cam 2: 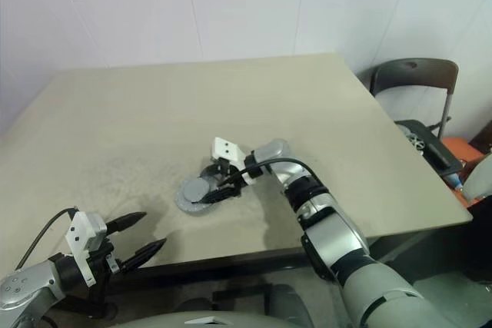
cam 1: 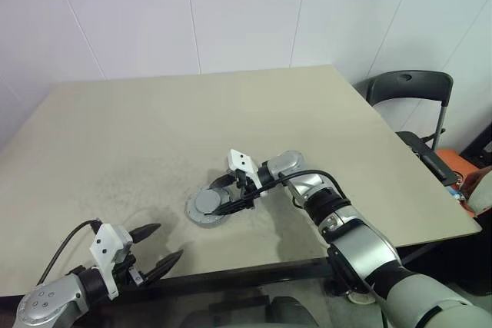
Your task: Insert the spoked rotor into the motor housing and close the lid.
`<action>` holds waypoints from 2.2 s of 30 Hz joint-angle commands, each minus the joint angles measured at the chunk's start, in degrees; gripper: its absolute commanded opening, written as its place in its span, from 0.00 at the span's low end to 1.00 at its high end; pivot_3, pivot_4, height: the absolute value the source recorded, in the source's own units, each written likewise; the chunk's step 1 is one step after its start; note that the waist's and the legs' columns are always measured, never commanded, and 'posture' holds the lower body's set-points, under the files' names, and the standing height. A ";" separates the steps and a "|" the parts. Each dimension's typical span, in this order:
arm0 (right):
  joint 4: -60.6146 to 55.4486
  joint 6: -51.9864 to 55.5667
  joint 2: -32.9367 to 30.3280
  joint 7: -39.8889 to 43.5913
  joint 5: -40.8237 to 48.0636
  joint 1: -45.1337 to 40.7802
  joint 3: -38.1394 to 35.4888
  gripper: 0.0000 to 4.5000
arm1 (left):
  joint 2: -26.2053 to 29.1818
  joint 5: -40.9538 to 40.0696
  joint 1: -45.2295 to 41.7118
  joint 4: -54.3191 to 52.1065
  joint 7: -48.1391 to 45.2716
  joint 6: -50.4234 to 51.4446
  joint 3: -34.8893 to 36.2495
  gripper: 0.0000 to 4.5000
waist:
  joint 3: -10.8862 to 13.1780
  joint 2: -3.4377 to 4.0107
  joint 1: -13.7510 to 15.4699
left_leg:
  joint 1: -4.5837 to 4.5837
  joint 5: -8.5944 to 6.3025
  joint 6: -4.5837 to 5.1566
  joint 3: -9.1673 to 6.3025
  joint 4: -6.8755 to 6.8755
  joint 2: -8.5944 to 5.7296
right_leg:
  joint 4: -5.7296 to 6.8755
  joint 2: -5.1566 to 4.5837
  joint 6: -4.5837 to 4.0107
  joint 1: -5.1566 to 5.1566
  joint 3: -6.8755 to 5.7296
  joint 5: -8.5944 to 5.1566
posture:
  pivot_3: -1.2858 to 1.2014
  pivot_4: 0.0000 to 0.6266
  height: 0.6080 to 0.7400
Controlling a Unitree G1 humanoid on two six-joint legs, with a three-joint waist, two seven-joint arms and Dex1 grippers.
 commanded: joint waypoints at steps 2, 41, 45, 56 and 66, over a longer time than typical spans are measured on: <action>-2.93 -0.66 -0.40 -0.91 0.45 -1.20 -1.62 0.79 | 0.23 -1.55 0.10 -2.24 -0.16 0.11 1.12 1.00 | 0.00 0.00 0.01 | 0.00 0.00 0.00 0.00 0.00 0.00 | 0.00 0.00 0.00 0.00 0.00 0.00 | 0.52 0.00 1.00; -1.70 0.12 -1.08 -1.64 -0.57 0.38 -0.59 0.79 | 0.34 -2.13 2.01 -2.70 -1.24 -0.13 0.75 1.00 | 0.00 -0.01 0.05 | 0.06 0.00 0.00 0.00 0.02 -0.01 | 0.01 0.01 0.00 0.06 0.00 0.00 | 0.52 0.00 1.00; -1.08 -0.65 -1.25 -2.43 -1.92 0.82 0.19 0.79 | 0.52 -2.12 1.82 -2.50 -1.52 -0.12 0.87 1.00 | 0.00 -0.01 0.04 | 0.08 0.01 0.00 0.00 0.02 -0.01 | 0.02 0.02 0.00 0.07 0.00 0.00 | 0.52 0.00 1.00; 0.19 -1.17 -0.90 -3.26 -2.97 1.33 0.50 0.79 | 0.72 -2.17 1.53 -2.51 -1.75 0.24 0.93 1.00 | 0.03 0.05 0.05 | 0.93 0.00 0.01 0.00 0.00 -0.01 | -0.07 0.02 -0.08 0.99 0.00 -0.06 | 0.52 0.00 1.00; -3.17 0.29 -2.16 0.10 -1.54 1.50 -0.06 0.79 | 0.84 -2.18 1.07 -2.72 -1.78 0.63 0.77 1.00 | 0.03 0.05 0.07 | 0.89 0.00 0.01 0.00 -0.01 -0.01 | -0.12 0.04 -0.02 0.98 -0.01 -0.03 | 0.52 0.00 1.00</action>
